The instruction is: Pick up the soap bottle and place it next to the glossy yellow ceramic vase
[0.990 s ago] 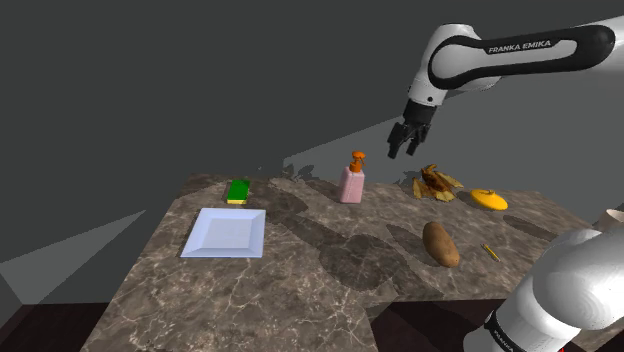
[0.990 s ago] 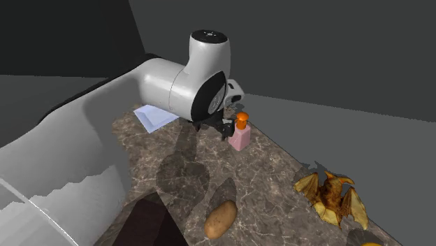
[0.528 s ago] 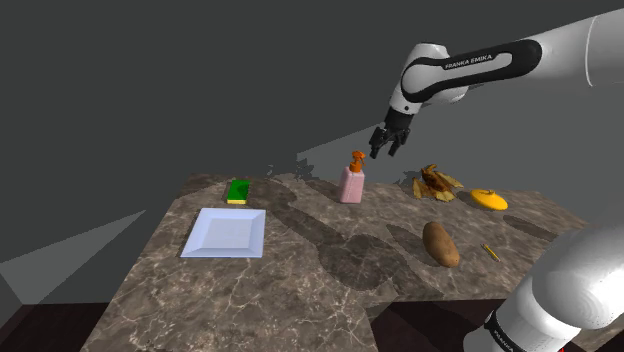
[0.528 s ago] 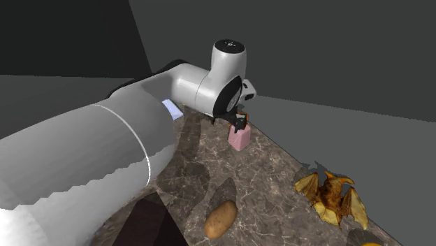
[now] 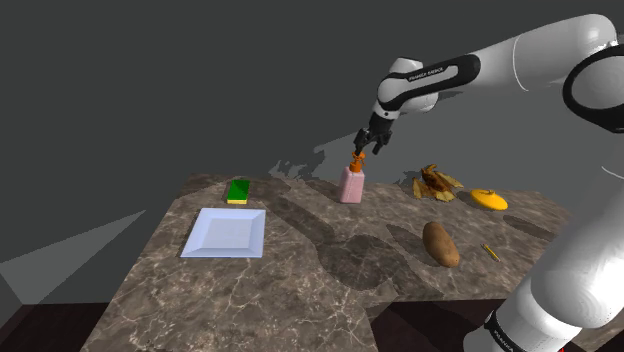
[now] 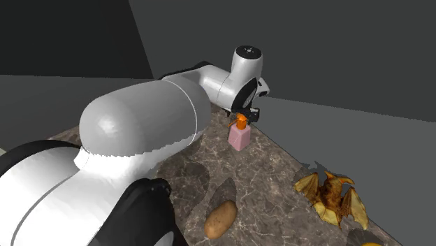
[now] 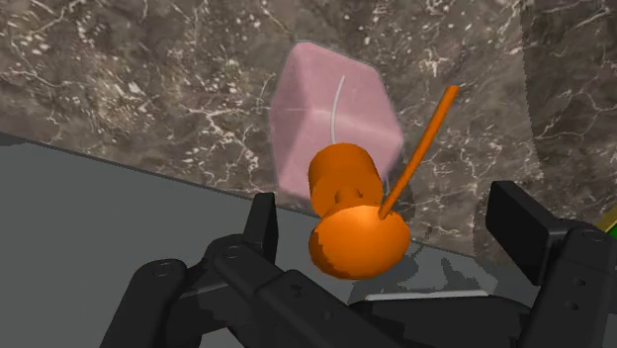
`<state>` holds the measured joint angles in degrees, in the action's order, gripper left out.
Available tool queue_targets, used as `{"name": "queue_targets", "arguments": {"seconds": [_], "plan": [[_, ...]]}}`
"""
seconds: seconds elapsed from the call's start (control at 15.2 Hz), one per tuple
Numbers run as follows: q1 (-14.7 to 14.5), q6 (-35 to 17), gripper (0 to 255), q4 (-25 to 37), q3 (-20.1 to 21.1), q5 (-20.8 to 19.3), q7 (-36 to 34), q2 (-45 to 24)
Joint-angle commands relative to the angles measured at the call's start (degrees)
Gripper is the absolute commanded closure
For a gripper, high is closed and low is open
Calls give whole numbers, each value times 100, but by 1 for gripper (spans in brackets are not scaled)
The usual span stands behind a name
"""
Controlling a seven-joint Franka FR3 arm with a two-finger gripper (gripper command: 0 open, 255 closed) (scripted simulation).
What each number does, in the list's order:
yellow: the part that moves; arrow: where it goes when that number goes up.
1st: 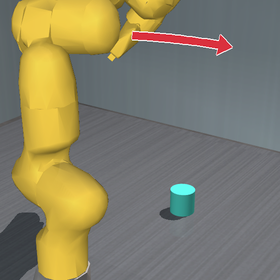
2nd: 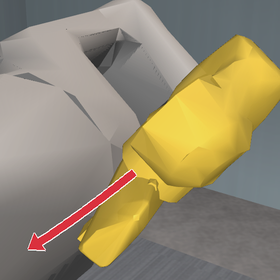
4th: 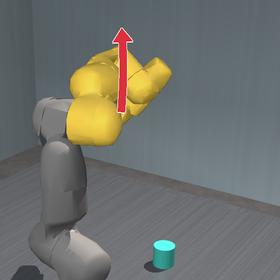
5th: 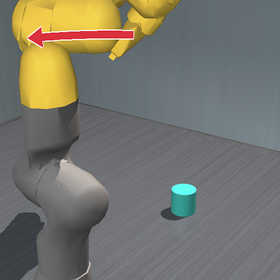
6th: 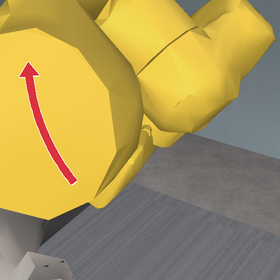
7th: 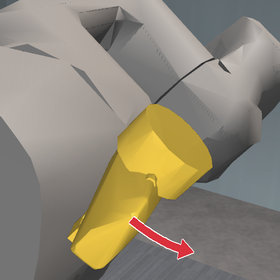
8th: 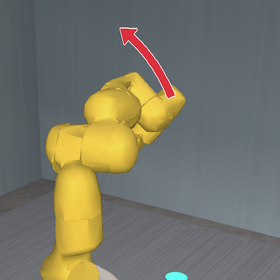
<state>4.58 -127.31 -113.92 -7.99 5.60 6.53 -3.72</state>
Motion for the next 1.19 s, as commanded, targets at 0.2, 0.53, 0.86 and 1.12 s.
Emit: {"name": "queue_targets", "arguments": {"seconds": [0.2,0.53,0.86,1.12], "plan": [[29,-316,0,198,-5,115,68,-454],[29,-604,0,119,13,175,107,-668],[29,-604,0,121,13,176,108,-668],[29,-603,255,121,13,176,108,-668]]}}
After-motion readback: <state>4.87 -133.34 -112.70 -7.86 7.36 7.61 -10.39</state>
